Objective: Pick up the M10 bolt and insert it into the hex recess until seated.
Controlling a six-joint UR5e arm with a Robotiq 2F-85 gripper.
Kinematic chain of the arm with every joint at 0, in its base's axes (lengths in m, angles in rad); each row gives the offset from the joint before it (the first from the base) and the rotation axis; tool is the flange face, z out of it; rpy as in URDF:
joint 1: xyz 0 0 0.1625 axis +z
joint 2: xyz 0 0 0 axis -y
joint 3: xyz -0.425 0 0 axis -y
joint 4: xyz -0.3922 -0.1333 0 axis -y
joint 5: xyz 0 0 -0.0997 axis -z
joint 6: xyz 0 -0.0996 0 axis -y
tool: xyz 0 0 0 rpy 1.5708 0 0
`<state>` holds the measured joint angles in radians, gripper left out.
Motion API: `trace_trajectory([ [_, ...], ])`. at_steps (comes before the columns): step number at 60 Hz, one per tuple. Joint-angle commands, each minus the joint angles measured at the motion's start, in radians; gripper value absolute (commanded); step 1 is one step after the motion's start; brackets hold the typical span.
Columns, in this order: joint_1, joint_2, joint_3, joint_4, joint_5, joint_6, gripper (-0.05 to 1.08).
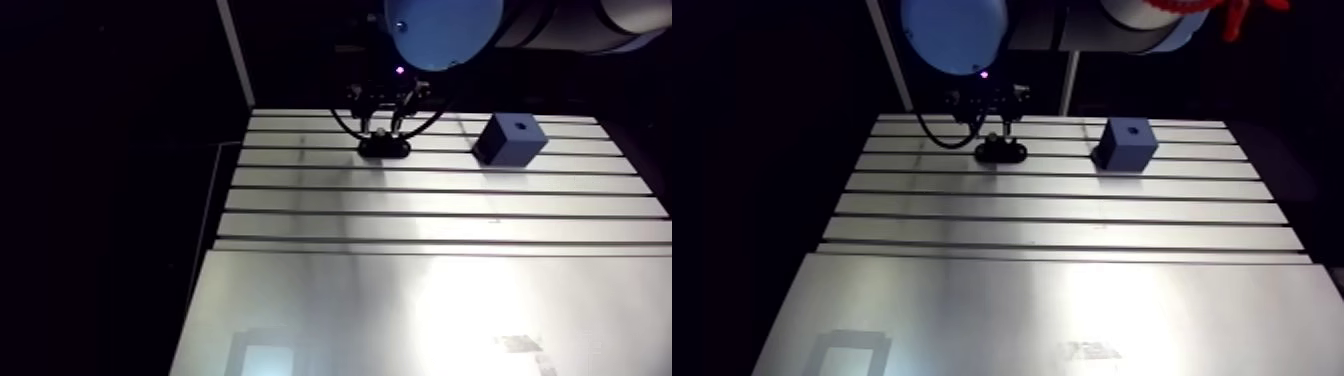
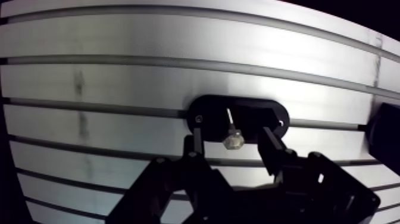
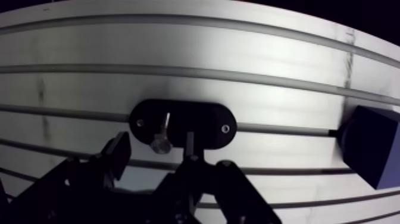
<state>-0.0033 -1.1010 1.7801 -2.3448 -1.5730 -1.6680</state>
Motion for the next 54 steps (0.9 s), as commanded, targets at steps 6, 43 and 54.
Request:
trace_trajectory([
  [6, -0.001, 0.005, 0.002, 0.000, 0.000, 0.000, 0.42],
  [43, -0.001, 0.005, 0.002, 0.000, 0.000, 0.000, 0.49],
  [54, -0.002, 0.005, 0.002, 0.000, 0.000, 0.000, 0.50],
])
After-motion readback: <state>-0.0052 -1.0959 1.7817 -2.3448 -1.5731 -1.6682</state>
